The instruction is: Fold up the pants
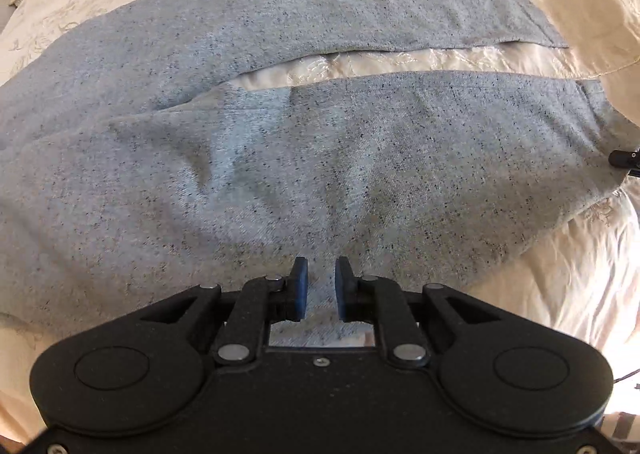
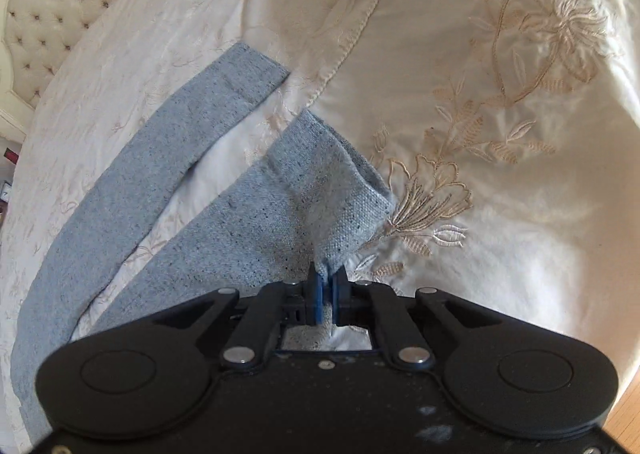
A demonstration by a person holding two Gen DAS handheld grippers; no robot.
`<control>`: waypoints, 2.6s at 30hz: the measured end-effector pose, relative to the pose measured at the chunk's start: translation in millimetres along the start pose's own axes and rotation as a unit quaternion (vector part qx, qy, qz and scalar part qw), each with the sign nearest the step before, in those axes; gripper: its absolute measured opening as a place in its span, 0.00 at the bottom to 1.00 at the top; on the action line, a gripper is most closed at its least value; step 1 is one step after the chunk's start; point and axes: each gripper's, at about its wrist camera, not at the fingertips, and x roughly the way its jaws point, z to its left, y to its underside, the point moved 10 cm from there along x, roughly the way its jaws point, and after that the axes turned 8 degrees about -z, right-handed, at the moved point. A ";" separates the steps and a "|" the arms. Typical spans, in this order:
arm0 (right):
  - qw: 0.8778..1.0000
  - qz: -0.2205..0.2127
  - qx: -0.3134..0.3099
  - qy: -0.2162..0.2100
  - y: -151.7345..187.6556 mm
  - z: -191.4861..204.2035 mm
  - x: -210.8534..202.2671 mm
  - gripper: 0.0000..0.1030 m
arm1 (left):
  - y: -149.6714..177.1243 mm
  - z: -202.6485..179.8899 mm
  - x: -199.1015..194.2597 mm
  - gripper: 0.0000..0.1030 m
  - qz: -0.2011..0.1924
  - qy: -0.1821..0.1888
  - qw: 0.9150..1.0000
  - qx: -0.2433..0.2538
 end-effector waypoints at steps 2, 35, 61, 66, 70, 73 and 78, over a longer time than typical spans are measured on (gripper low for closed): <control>1.000 -0.001 -0.002 -0.001 0.4 -3.2 -19.5 0.05 | 6.6 9.7 -13.6 0.23 -0.006 -0.002 1.000 -0.009; 0.988 -0.036 -0.040 0.148 25.3 2.8 -43.0 0.05 | 41.4 183.7 25.1 0.65 0.021 0.009 0.973 -0.230; 0.988 -0.066 -0.051 0.130 20.5 29.8 -79.5 0.05 | 54.0 261.5 15.9 0.10 -0.032 -0.065 0.933 -0.353; 0.991 -0.096 -0.022 0.089 10.6 38.9 -112.1 0.05 | 42.5 268.3 -42.0 0.09 -0.089 -0.038 0.918 -0.384; 0.990 -0.122 0.030 0.061 13.5 35.5 -141.9 0.05 | 38.9 276.3 -92.7 0.09 -0.141 -0.055 0.923 -0.355; 0.990 -0.111 0.049 0.068 28.3 25.0 -143.3 0.05 | 44.4 284.4 -94.8 0.08 -0.132 -0.069 0.925 -0.348; 0.991 -0.056 0.050 0.112 58.5 7.4 -123.2 0.05 | 52.8 281.7 -72.6 0.08 -0.094 -0.085 0.940 -0.318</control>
